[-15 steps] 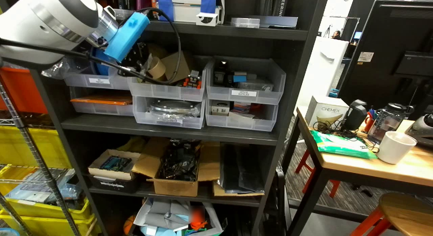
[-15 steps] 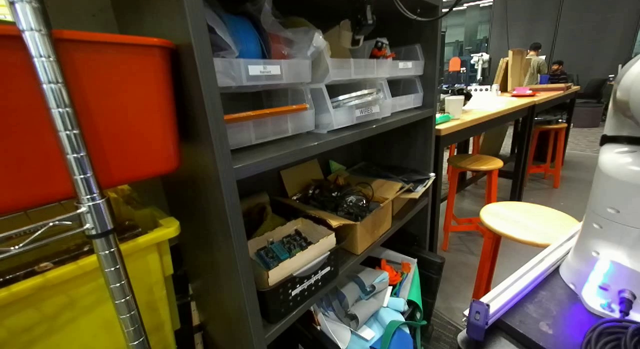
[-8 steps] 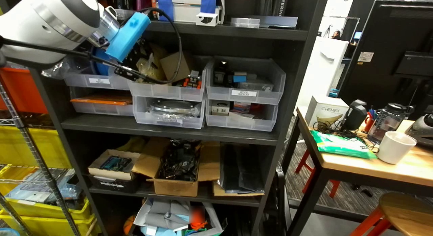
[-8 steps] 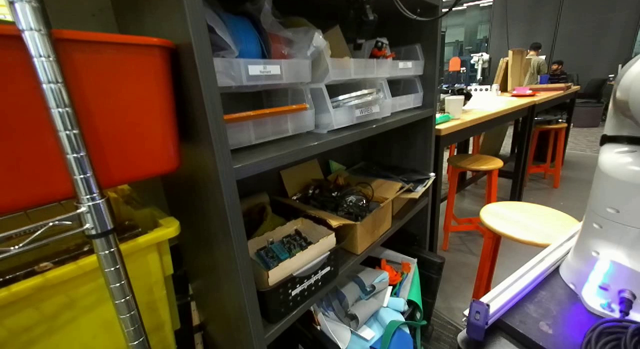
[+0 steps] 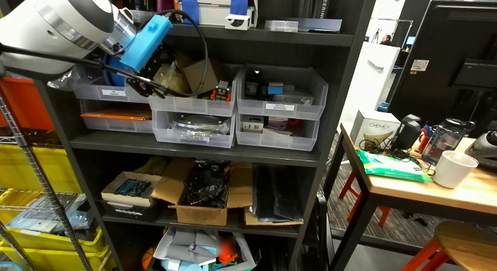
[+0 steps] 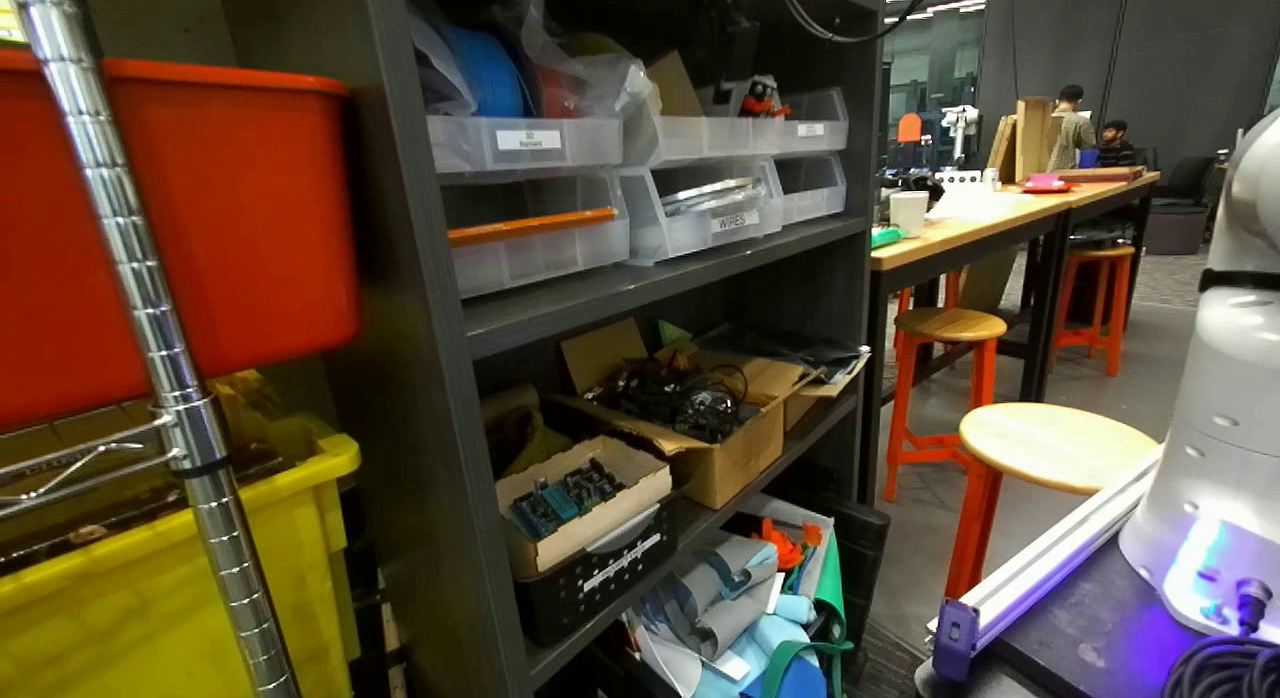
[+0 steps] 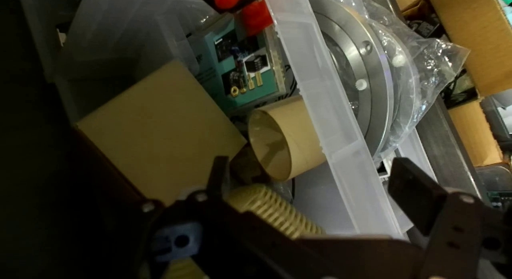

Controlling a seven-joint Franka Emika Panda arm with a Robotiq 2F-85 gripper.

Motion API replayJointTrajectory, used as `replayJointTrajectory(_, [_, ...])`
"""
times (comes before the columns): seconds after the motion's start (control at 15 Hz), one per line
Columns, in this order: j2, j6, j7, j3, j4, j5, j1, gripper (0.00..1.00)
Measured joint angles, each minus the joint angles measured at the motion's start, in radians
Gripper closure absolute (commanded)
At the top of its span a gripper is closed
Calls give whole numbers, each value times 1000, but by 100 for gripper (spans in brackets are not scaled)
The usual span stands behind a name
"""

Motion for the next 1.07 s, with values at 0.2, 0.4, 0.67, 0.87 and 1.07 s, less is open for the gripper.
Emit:
replayJointTrajectory(0.2, [-22,-7,0,16,-31,9,20,0])
replayJointTrajectory(0.4, [-81,-54,4,43,-88,22,68,0])
replayJointTrajectory(0.67, [-205,-171,28,108,-171,24,139,0])
replayJointTrajectory(0.87, [-285,-243,3,144,-219,32,234,0])
replayJointTrajectory(1.07, [-323,-289,-53,165,-243,57,340,0])
